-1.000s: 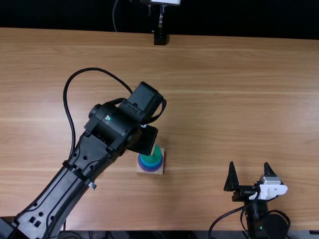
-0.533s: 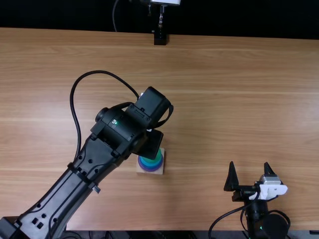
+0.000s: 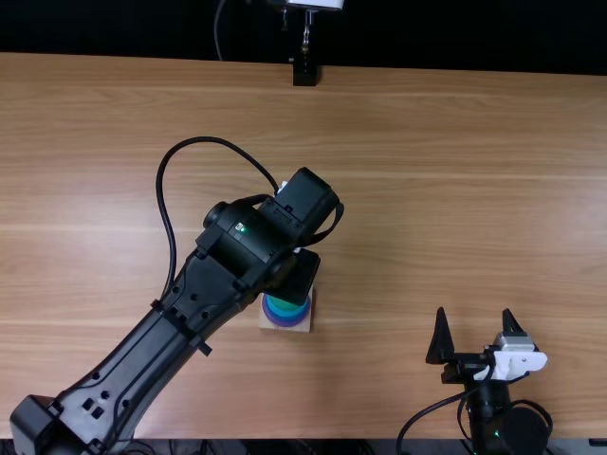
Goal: Build the Hanoi tower: stack the rings onto the peg from bottom to top in this color order: purple, dark blue, light blue, dark green, light green, yellow, orange.
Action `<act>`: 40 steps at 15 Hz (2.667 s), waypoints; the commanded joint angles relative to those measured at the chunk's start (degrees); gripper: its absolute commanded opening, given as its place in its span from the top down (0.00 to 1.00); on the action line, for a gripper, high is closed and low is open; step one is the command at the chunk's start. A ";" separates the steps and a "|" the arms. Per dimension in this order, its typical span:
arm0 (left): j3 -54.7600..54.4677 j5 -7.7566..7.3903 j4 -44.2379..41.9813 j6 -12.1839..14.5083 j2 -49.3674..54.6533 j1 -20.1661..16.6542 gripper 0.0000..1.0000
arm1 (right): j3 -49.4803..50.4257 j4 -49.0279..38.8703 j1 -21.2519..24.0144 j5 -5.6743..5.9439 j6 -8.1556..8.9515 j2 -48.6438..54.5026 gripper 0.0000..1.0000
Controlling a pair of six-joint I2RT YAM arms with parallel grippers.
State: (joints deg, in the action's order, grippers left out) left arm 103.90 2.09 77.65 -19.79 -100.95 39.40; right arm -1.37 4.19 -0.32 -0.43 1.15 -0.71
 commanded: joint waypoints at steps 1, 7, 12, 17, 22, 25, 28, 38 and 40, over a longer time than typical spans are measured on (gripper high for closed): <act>2.10 -0.19 -0.23 -0.77 -1.45 0.68 1.00 | 0.58 0.31 0.23 -0.42 -0.20 0.71 0.00; 4.21 -0.19 -0.34 -1.51 -4.08 1.38 1.00 | 0.58 0.31 0.23 -0.42 -0.20 0.71 0.00; 5.26 -0.19 -0.13 -3.52 -4.43 1.74 1.00 | 0.58 0.31 0.23 -0.42 -0.20 0.71 0.00; 5.00 -0.19 0.51 -4.04 -4.08 1.74 1.00 | 0.58 0.31 0.23 -0.42 -0.20 0.71 0.00; 2.89 -0.19 0.61 -4.15 -3.82 1.65 1.00 | 0.58 0.31 0.23 -0.42 -0.20 0.71 0.00; 1.57 -0.19 0.72 -4.15 -2.85 1.65 1.00 | 0.58 0.31 0.23 -0.42 -0.20 0.71 0.00; -0.10 -0.19 0.72 -6.05 -2.06 1.65 1.00 | 0.58 0.31 0.23 -0.42 -0.20 0.71 0.00; -1.68 -0.40 -0.87 -5.63 -0.74 1.12 0.00 | 0.58 0.31 0.23 -0.42 -0.20 0.71 0.00; 0.08 -0.29 -5.82 -5.52 -0.57 0.68 0.00 | 0.58 0.31 0.23 -0.42 -0.20 0.71 0.00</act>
State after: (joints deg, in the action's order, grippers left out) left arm 102.26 1.72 70.94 -24.88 -103.63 40.36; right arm -1.37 4.21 -0.32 -0.43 1.17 -0.69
